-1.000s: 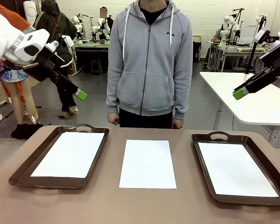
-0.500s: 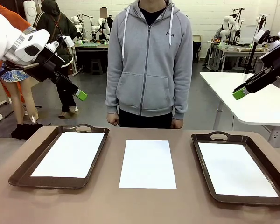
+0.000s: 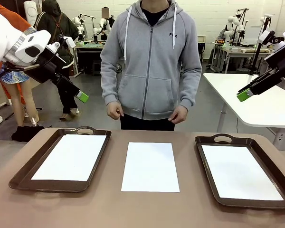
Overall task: Sort the A4 documents.
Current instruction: Receive the A4 Paper.
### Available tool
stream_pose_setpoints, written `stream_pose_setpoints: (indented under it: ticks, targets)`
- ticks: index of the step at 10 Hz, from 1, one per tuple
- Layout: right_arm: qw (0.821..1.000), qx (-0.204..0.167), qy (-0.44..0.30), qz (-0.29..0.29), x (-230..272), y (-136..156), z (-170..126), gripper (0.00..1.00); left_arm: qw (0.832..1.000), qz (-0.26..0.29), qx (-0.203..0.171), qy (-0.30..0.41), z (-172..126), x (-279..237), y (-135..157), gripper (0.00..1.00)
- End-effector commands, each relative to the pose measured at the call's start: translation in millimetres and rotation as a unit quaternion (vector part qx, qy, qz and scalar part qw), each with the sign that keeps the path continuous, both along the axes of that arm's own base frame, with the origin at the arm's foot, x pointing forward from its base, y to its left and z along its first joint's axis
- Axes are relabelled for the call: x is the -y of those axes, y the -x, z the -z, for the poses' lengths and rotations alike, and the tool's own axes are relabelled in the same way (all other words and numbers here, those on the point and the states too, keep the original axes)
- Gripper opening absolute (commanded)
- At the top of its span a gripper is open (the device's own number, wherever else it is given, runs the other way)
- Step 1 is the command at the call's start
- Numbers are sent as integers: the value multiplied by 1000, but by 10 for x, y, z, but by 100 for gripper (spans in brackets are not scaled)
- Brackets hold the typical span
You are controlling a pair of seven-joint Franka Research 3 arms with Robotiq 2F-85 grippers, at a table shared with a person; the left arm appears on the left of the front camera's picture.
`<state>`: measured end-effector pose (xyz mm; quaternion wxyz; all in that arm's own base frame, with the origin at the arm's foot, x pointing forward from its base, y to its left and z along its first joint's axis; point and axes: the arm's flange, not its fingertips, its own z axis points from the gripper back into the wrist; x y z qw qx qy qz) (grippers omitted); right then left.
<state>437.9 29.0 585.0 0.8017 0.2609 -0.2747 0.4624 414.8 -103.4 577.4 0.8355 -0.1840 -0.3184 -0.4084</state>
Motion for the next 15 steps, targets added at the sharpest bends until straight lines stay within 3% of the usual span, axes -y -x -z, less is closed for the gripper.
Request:
stream_pose_setpoints:
  ticks: [1,15]
  targets:
    - [1000,-1,-8,-3,-2,-6,6,100,1000,-1,1,1,-5,-8,4,100]
    - [1000,-1,-8,-3,-2,-6,6,100,1000,-1,1,1,-5,-8,4,100]
